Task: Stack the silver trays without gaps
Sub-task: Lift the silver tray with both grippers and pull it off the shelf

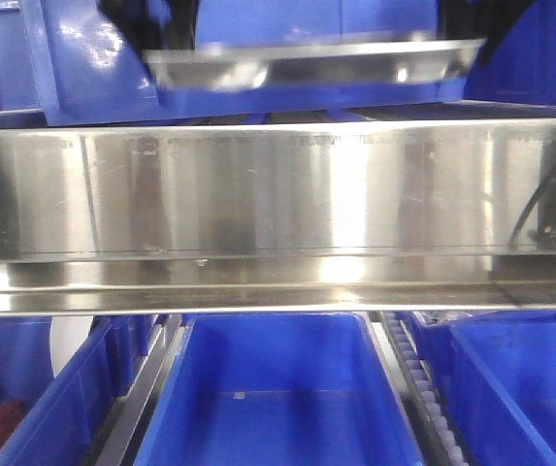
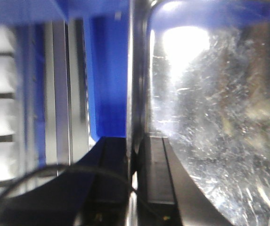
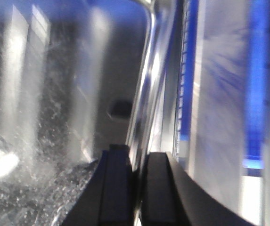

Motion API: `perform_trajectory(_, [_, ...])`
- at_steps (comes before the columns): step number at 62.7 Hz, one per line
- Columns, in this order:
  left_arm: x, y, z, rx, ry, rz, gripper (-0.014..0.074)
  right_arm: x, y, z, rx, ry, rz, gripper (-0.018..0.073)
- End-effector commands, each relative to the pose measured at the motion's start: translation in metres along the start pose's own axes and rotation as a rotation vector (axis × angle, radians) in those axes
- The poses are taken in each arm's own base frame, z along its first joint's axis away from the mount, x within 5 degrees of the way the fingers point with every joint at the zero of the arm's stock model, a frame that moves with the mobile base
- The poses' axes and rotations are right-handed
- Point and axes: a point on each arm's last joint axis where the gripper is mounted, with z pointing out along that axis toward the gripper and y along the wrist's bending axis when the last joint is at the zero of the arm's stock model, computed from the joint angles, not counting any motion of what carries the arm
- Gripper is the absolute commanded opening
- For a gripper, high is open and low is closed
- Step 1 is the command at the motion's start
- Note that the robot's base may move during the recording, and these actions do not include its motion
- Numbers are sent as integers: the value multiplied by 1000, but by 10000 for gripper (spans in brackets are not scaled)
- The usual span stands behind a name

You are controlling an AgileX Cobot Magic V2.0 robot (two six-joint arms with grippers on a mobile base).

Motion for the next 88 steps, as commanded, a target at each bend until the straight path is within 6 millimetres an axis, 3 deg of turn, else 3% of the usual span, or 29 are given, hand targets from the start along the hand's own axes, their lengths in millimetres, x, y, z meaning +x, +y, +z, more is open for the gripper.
perform_trajectory(1, [3, 1, -63, 46, -94, 18, -41, 2, 8, -44, -58, -117, -54, 56])
perform_trajectory(12, [10, -1, -83, 56, -131, 41, -41, 13, 18, -66, -56, -158, -70, 56])
perform_trajectory(22, [21, -2, -83, 52, -103, 66, -41, 20, 26, -80, -74, -190, -53, 56])
perform_trajectory(34, [39, 6, -86, 41, -62, 73, -41, 24, 34, -84, -99, -193, -41, 56])
perform_trajectory(56, [65, 10, -117, 61, -94, 80, -41, 31, 51, -87, -145, -196, -11, 56])
perform_trajectory(69, [70, 8, -131, 84, -120, 84, -41, 32, 51, -102, -175, -226, 4, 56])
perform_trajectory(80, [71, 7, -131, 94, -117, 86, -41, 28, 48, -125, -208, -281, 18, 56])
perform_trajectory(88, [71, 7, -131, 86, -121, 88, -41, 28, 47, -128, -208, -285, 20, 56])
